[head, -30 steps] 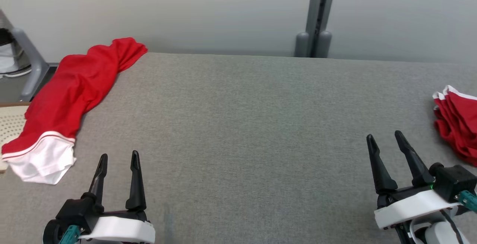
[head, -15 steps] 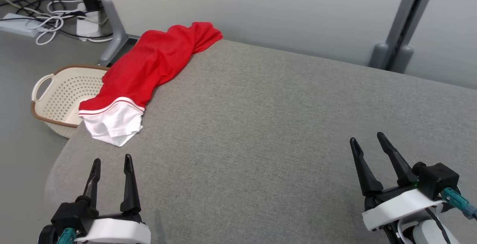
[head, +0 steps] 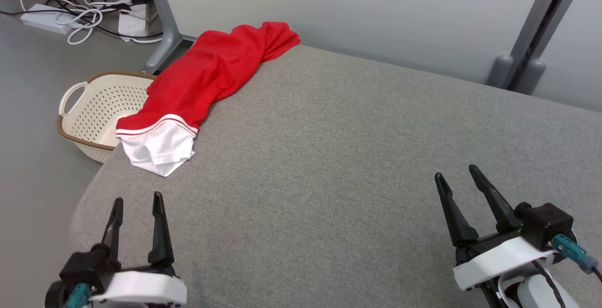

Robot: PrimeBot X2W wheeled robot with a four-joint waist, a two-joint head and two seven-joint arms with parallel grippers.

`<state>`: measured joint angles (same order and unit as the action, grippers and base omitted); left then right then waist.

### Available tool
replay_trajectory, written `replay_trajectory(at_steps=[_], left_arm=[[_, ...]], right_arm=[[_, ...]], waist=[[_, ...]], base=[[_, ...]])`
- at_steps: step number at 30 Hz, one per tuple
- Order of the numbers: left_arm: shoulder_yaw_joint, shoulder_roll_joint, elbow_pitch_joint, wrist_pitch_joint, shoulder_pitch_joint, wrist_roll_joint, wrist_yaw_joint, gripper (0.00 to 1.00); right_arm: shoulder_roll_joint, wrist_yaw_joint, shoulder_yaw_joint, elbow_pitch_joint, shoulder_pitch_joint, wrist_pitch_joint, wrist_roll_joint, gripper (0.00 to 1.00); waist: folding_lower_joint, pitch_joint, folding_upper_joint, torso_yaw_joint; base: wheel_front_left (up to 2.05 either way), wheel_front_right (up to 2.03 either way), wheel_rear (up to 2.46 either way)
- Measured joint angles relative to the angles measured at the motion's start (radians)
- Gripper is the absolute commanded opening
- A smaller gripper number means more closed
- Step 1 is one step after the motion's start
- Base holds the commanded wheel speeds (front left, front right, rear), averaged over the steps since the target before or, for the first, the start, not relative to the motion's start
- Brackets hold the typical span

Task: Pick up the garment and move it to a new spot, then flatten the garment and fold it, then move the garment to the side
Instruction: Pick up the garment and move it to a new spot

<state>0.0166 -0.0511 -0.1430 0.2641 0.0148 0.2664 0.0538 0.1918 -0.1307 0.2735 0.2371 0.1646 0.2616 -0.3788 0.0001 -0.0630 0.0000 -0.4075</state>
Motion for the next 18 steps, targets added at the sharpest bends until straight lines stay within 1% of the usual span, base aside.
replay_trajectory(at_steps=[2,4,8,10,14,18], left_arm=[[-0.001,-0.017,-0.004,-0.011,-0.03,0.005,-0.009,1.0],[-0.01,-0.047,-0.01,-0.046,-0.079,0.008,-0.018,1.0],[-0.041,-0.115,-0.029,-0.167,-0.193,0.034,-0.027,1.0],[-0.048,-0.166,-0.049,-0.231,-0.259,0.034,-0.041,1.0],[-0.084,-0.241,-0.132,-0.337,-0.385,0.073,-0.067,1.0],[-0.133,-0.299,-0.242,-0.413,-0.513,0.125,-0.075,1.0]], right_arm=[[0.007,0.0,0.001,-0.003,0.006,0.0,-0.001,1.0],[0.015,0.0,0.002,-0.008,0.012,0.0,-0.001,1.0],[0.03,0.0,0.004,-0.025,0.028,-0.001,-0.001,1.0],[0.035,0.0,0.005,-0.034,0.037,-0.002,-0.005,1.0],[0.048,0.0,0.006,-0.063,0.063,-0.005,-0.006,1.0],[0.072,0.0,0.0,-0.105,0.086,-0.006,-0.007,1.0]], waist=[[-0.0001,-0.011,0.0,0.008],[0.0,-0.024,0.0,0.017],[0.0,-0.054,0.0,0.041],[0.0,-0.07,0.0,0.057],[0.0,-0.108,0.0001,0.092],[0.0,-0.154,0.0,0.131]], base=[[0.0,0.0,0.0],[0.0,0.0,0.0],[0.0,0.0,0.0],[0.0,0.0,0.0],[0.0,0.0,0.0],[0.0,0.0,0.0]])
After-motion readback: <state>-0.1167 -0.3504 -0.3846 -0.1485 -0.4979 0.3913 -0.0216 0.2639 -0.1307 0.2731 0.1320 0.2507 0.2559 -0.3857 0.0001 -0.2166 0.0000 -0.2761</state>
